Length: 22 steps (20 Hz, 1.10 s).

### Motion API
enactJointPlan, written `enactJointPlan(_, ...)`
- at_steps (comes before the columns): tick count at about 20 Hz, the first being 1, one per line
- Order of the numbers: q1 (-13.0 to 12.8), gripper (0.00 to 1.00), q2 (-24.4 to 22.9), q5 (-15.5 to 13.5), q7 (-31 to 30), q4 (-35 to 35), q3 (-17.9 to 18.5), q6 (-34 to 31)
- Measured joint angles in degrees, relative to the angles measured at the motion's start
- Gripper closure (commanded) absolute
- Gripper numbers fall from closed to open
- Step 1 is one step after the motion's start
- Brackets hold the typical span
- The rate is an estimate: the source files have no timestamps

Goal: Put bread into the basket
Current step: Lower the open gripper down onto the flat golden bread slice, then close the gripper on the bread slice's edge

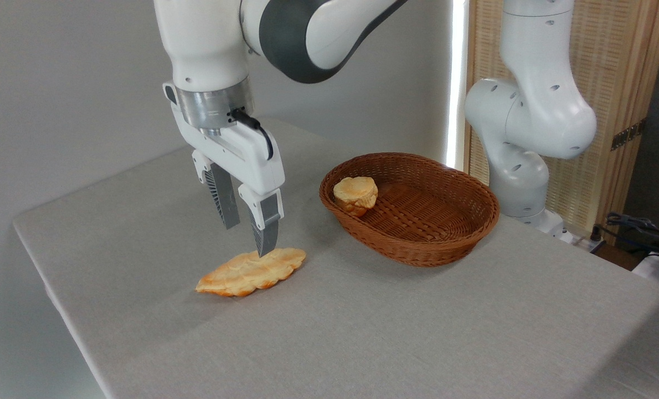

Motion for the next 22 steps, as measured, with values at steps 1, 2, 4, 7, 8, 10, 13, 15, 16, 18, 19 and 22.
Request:
enactJointPlan(1, -0.4, 0.00, 0.4, 0.0, 0.1, 0.0, 0.0, 0.0)
enactJointPlan(2, -0.8, 0.00, 0.9, 0.0, 0.7, -0.1, 0.0, 0.0)
enactJointPlan(4, -1.7, 0.00, 1.8, 0.0, 2.6, -0.3, -0.1, 0.1)
enactJointPlan(7, -2.8, 0.00, 2.8, 0.0, 5.2, -1.0, -0.1, 0.7)
enactJointPlan(8, -3.2, 0.00, 3.0, 0.0, 6.0, -1.4, -0.1, 1.2)
enactJointPlan(10, -3.6, 0.00, 3.4, 0.0, 6.9, -2.4, -0.5, 2.7)
enactJointPlan(13, -3.9, 0.00, 3.8, 0.0, 7.1, -3.9, -0.9, 4.8)
enactJointPlan(15, -3.9, 0.00, 3.9, 0.0, 7.2, -4.9, -0.9, 6.1)
enactJointPlan(16, -3.9, 0.00, 4.1, 0.0, 7.3, -5.3, -0.9, 6.8)
enactJointPlan(18, -4.0, 0.00, 4.7, 0.0, 7.4, -5.7, -0.9, 8.1)
enactJointPlan(19, -4.0, 0.00, 5.1, 0.0, 7.4, -5.7, -0.9, 8.7)
enactJointPlan(22, -4.0, 0.00, 6.1, 0.1, 7.8, -5.8, -0.9, 9.8)
